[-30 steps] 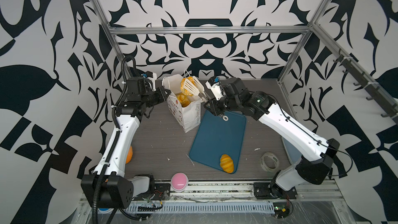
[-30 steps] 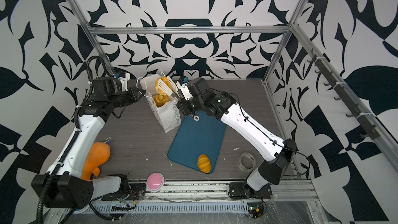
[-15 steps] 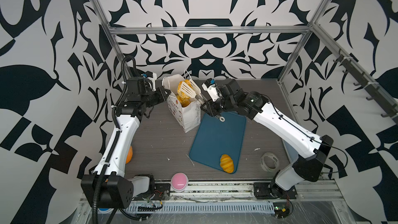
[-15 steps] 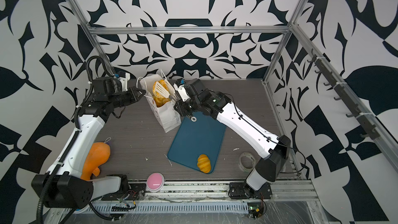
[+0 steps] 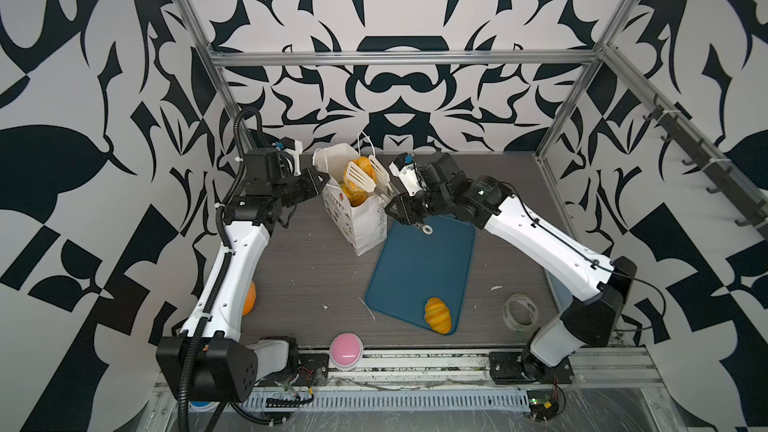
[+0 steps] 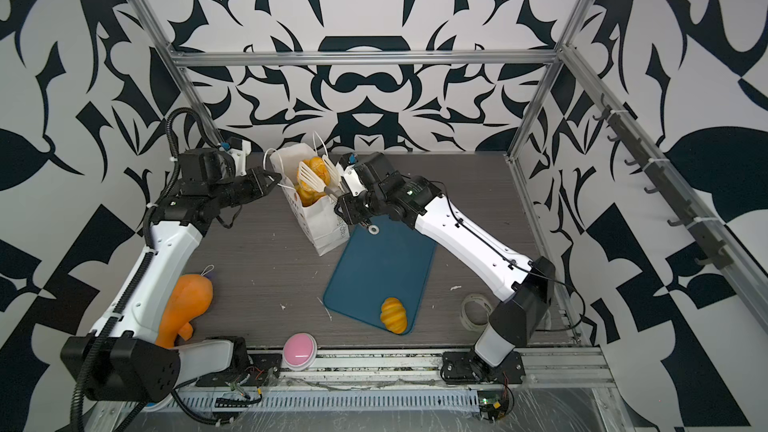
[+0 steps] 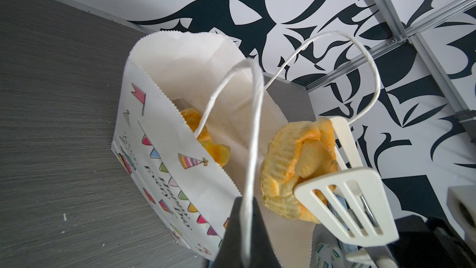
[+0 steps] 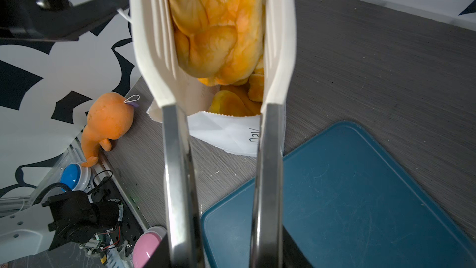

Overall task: Place the fake bread into the paper bag
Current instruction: 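Lower the puffy roll into the bag held by the left gripper, open tongs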

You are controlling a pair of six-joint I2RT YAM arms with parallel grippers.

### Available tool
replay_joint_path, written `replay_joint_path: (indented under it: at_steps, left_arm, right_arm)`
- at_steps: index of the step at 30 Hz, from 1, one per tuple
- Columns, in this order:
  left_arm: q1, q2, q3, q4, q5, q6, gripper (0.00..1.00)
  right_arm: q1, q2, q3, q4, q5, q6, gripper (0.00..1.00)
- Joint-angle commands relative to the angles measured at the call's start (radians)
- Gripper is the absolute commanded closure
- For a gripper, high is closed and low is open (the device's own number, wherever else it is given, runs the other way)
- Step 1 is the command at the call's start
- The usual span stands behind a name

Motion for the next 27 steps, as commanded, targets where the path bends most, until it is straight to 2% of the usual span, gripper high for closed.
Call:
replay_joint_path:
  at_steps: [1,27]
  left_arm:
    - [0.002,0.004,-0.020,0.004,0.011,-0.003,1.00]
    - [0.002,0.005,-0.019,0.006,0.019,-0.006,1.00]
  right_arm:
    - [-0.005,-0.032,0.005,0.083,-0.011,0.002,0.53]
    - [-0.005,-0.031,0.028,0.070,-0.024,0.004,0.46]
